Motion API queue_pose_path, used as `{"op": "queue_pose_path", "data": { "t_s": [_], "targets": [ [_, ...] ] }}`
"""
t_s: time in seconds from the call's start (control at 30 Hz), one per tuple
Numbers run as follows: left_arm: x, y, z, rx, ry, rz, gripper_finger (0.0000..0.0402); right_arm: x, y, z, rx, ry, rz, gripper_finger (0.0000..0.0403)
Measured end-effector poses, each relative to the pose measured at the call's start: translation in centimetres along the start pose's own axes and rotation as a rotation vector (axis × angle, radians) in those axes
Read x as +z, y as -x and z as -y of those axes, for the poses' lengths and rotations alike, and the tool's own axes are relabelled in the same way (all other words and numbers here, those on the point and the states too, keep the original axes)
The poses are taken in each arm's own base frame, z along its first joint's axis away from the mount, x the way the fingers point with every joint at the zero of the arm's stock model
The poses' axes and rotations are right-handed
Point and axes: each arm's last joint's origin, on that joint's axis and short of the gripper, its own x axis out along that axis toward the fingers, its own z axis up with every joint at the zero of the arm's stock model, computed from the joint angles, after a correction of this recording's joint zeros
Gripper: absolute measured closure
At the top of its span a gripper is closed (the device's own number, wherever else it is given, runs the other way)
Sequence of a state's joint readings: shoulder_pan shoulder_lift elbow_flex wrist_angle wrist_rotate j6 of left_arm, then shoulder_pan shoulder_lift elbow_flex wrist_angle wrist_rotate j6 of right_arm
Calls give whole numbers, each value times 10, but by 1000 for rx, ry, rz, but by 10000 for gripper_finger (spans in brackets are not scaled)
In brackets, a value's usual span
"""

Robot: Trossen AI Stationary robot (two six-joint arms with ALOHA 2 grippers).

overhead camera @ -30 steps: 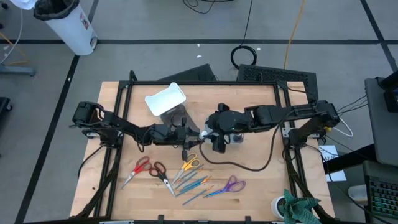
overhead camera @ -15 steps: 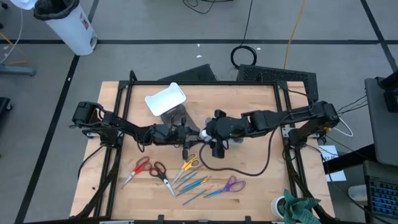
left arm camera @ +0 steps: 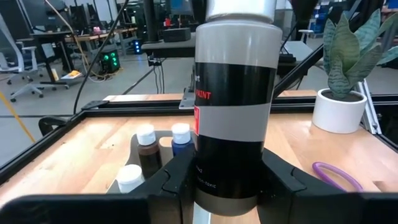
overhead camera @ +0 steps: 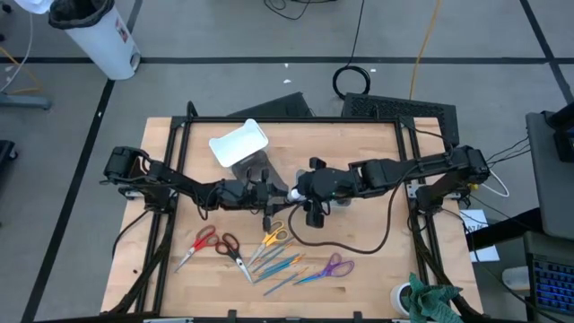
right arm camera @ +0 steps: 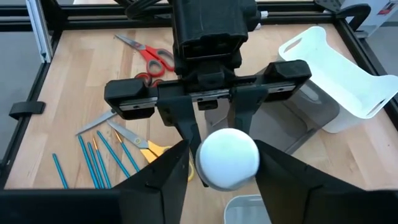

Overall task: Pick & Place Paint Supplies
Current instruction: Put the gray paint bottle into the gray bin

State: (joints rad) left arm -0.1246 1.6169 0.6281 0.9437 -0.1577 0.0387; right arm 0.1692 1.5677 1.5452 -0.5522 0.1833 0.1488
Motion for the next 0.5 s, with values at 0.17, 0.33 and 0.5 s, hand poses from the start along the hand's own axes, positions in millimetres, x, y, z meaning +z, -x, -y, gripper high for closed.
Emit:
{"op": "queue_pose_path", "data": {
  "t_s": [0.17,0.33,0.5],
  "targets": [
    [0,0,0,-2,0,0,271,0,0,0,-3,3,1,268],
    [0,0,1,-41,27,-3,254,0,0,0,-2,3,-4,298],
    [-1,0,1,-24,121,-10,215,-1,1,0,-1,7,-7,298]
  ]
}}
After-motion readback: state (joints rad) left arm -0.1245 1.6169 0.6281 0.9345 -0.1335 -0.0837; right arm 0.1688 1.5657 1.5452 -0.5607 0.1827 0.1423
